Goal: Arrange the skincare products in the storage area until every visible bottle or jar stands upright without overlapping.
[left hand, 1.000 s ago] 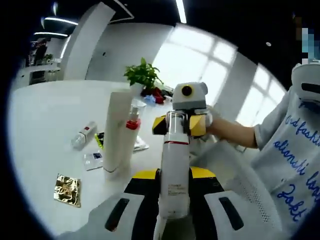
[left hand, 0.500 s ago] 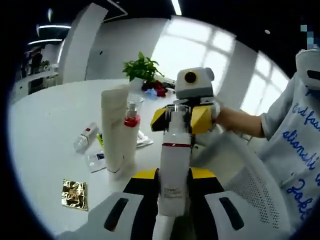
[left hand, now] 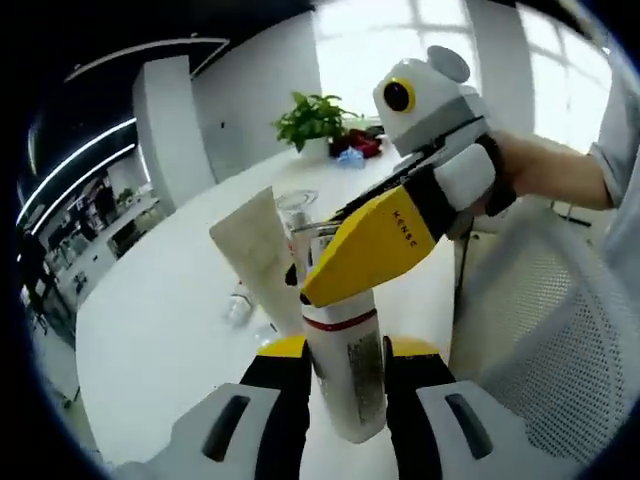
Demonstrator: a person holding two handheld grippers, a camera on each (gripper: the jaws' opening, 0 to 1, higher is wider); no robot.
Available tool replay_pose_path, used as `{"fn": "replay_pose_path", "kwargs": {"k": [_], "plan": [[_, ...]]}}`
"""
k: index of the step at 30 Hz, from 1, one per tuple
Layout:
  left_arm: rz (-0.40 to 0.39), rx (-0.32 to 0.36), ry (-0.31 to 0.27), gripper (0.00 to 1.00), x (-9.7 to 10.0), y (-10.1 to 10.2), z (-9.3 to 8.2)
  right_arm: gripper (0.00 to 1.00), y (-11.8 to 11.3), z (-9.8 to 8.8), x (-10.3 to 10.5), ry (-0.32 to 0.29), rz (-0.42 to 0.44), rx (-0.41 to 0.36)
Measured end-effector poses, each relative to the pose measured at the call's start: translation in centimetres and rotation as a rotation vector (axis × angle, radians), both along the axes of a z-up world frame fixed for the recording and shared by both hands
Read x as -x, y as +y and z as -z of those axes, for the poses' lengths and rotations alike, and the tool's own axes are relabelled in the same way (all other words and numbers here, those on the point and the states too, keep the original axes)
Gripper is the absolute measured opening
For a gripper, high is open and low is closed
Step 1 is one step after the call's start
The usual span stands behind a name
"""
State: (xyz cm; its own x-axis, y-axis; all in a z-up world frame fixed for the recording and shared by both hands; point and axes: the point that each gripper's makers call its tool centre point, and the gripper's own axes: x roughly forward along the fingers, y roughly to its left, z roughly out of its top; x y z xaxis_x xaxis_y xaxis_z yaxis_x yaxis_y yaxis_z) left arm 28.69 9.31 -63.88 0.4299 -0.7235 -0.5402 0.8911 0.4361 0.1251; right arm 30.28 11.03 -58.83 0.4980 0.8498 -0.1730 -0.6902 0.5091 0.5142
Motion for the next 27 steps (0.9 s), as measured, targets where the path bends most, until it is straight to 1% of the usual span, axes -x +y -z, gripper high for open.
{"fn": "replay_pose_path", "kwargs": {"k": [1, 2, 4, 5, 6, 7, 8, 9, 10, 12, 14, 15, 16, 17, 18, 20, 21, 22, 23, 25, 26, 27], "plan": [[-0.003, -0.013, -0.012, 0.25, -0.1, 0.1, 0.1, 0.2, -0.1, 0.3, 0.0, 0.025, 0.013, -0.008], [-0.003, -0.027, -0.021, 0.25, -0.1, 0.1, 0.2, 0.2, -0.1, 0.4, 0.0, 0.035, 0.015, -0.011], [-0.008, -0.076, -0.072, 0.25, -0.4, 0.5, 0.3, 0.2, -0.1, 0.8, -0.1, 0.067, 0.034, -0.03], [-0.007, -0.095, -0.089, 0.25, -0.5, 0.6, 0.4, 0.2, -0.1, 0.9, 0.0, 0.087, 0.034, -0.046], [-0.009, -0.112, -0.12, 0.24, -0.7, 0.7, 0.4, 0.2, -0.2, 0.9, 0.0, 0.126, 0.047, -0.084], [-0.012, -0.113, -0.128, 0.24, -0.8, 0.7, 0.4, 0.2, -0.2, 1.0, 0.0, 0.141, 0.055, -0.099], [-0.024, -0.106, -0.125, 0.23, -0.9, 0.8, 0.3, 0.2, -0.3, 1.1, 0.0, 0.172, 0.064, -0.129], [-0.028, -0.107, -0.128, 0.23, -1.0, 0.8, 0.3, 0.2, -0.3, 1.1, 0.0, 0.178, 0.063, -0.135], [-0.038, -0.113, -0.143, 0.22, -1.3, 1.0, 0.2, 0.2, -0.4, 1.2, 0.1, 0.17, 0.06, -0.129], [-0.033, -0.127, -0.169, 0.21, -1.5, 1.1, 0.0, 0.2, -0.2, 1.0, 0.4, 0.157, 0.057, -0.117], [-0.022, -0.129, -0.169, 0.21, -1.4, 1.0, 0.1, 0.2, -0.1, 0.8, 0.6, 0.13, 0.047, -0.092], [-0.018, -0.127, -0.17, 0.2, -1.4, 1.1, 0.0, 0.2, 0.0, 0.7, 0.7, 0.097, 0.019, -0.076], [-0.009, -0.121, -0.164, 0.2, -1.4, 1.1, 0.0, 0.2, -0.1, 0.7, 0.7, 0.088, 0.017, -0.072], [-0.007, -0.111, -0.154, 0.2, -1.4, 1.1, -0.1, 0.2, 0.0, 0.4, 0.8, 0.051, 0.011, -0.069], [0.002, -0.102, -0.138, 0.2, -1.3, 1.0, -0.1, 0.2, 0.0, 0.4, 1.0, 0.039, -0.001, -0.057], [0.017, -0.043, -0.068, 0.2, -0.7, 0.7, -0.1, 0.21, -0.1, 0.4, 1.2, -0.009, -0.023, -0.009], [0.019, 0.01, -0.012, 0.2, -0.3, 0.4, -0.2, 0.22, 0.1, 0.1, 1.4, -0.042, -0.047, 0.006], [0.023, 0.04, 0.013, 0.2, -0.2, 0.3, -0.3, 0.23, 0.2, 0.0, 1.6, -0.051, -0.061, 0.003], [0.033, 0.079, 0.044, 0.2, -0.1, 0.2, -0.6, 0.24, 0.2, -0.4, 1.8, -0.047, -0.07, -0.015], [0.037, 0.139, 0.094, 0.2, 0.2, 0.0, -0.9, 0.24, 0.1, -0.7, 1.9, -0.074, -0.086, -0.014], [0.049, 0.165, 0.128, 0.2, 0.5, -0.1, -1.1, 0.23, 0.0, -0.8, 1.9, -0.083, -0.089, -0.014], [0.062, 0.18, 0.136, 0.2, 0.6, -0.2, -1.2, 0.22, -0.1, -1.0, 1.8, -0.092, -0.087, -0.019]]}}
